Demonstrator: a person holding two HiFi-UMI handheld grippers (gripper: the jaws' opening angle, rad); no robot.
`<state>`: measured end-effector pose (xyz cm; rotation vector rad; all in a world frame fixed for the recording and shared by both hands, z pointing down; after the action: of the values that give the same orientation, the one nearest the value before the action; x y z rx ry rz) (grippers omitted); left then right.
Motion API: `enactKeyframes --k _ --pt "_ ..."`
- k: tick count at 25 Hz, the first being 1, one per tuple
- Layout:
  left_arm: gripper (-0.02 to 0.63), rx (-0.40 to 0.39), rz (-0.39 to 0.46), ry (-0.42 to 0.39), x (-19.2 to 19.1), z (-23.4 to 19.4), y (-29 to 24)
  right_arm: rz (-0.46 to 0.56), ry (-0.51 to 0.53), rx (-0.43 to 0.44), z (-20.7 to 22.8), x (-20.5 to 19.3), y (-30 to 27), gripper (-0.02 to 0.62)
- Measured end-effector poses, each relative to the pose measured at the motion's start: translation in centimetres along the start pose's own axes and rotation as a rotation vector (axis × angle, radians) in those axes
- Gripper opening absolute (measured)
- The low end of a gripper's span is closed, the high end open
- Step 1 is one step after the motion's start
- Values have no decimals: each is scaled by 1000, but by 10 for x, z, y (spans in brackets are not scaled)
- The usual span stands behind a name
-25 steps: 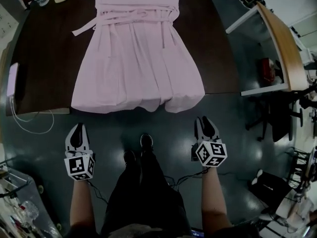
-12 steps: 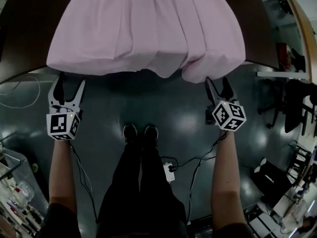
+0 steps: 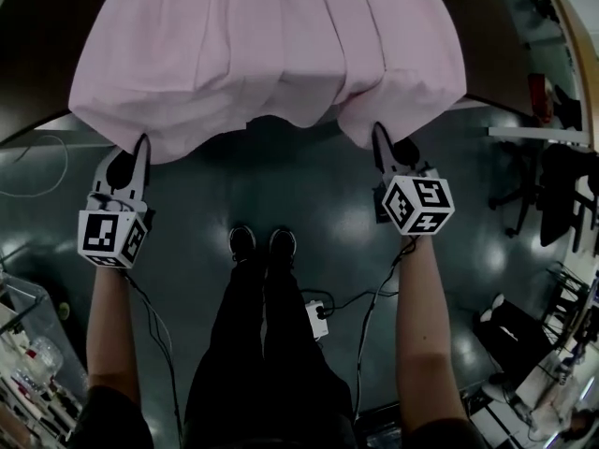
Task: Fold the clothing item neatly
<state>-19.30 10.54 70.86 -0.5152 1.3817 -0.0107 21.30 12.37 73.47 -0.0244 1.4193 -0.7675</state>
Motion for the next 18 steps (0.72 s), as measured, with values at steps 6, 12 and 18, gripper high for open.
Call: enactKeyframes --k 6,12,18 --pt "17 -88 -26 84 18 29 48 6 -25 14 -36 13 28 3" --pt "17 -145 -2 181 73 49 104 11 113 -44 -77 63 86 3" --pt "17 -236 80 255 159 35 146 82 58 -26 -96 130 133 3"
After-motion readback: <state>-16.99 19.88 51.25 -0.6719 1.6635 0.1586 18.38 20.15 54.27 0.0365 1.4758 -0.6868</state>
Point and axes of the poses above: the fingertips, and each gripper's own axes: y backward along the fingers, z to its right, x out of its top, the point moved 1 cm from there along y, backward along the fingers, and after that the axes turned 14 degrees about x, right-handed, at the moved point
